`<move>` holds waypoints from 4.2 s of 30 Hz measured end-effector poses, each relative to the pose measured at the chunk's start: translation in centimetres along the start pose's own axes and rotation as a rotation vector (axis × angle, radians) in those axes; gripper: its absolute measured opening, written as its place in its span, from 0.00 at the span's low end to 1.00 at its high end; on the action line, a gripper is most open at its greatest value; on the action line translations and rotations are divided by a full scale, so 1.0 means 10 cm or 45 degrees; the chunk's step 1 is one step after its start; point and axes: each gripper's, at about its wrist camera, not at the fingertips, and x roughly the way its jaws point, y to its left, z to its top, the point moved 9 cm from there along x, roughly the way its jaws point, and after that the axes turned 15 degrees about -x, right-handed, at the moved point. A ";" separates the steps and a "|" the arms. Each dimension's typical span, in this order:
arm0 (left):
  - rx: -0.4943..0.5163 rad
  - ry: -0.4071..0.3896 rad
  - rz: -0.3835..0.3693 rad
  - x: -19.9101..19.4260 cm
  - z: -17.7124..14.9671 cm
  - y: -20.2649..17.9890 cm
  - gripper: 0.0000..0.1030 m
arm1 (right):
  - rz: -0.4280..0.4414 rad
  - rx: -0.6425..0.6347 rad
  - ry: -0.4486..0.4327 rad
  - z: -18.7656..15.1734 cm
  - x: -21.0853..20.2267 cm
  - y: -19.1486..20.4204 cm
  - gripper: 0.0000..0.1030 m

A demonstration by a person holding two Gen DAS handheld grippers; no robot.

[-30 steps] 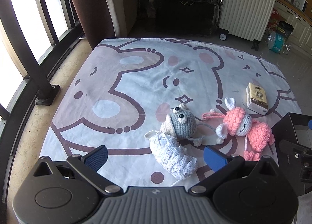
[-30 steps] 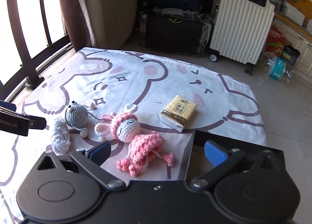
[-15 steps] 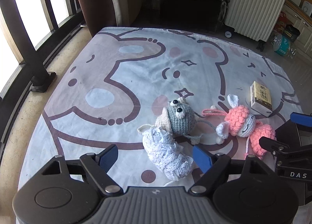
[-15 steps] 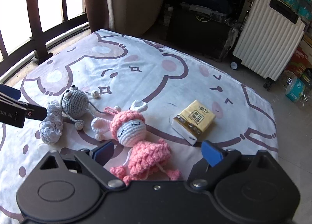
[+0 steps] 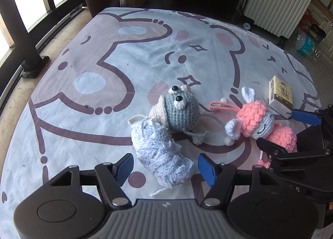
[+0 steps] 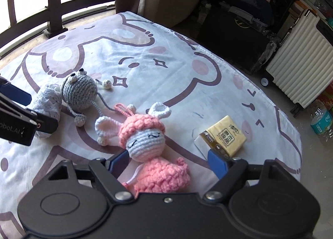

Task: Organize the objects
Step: 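Close the left gripper on the white doll while the right gripper closes on the pink bunny, then lift the white doll with the left gripper while the right gripper lifts the pink bunny toward the box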

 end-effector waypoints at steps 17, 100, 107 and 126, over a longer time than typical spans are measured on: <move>-0.065 0.037 -0.037 0.15 0.00 0.08 0.47 | -0.016 0.211 0.122 -0.23 0.09 0.06 0.49; 0.138 0.208 -0.296 -0.41 -0.16 0.19 0.34 | 0.603 0.736 0.079 -0.33 -0.78 0.89 0.30; 0.123 0.141 -0.366 -0.72 -0.04 -0.01 0.34 | 0.538 0.775 -0.017 -0.21 -0.97 0.61 0.30; 0.144 0.108 -0.333 -0.91 -0.11 -0.18 0.34 | 0.315 0.804 -0.098 -0.30 -1.26 0.10 0.30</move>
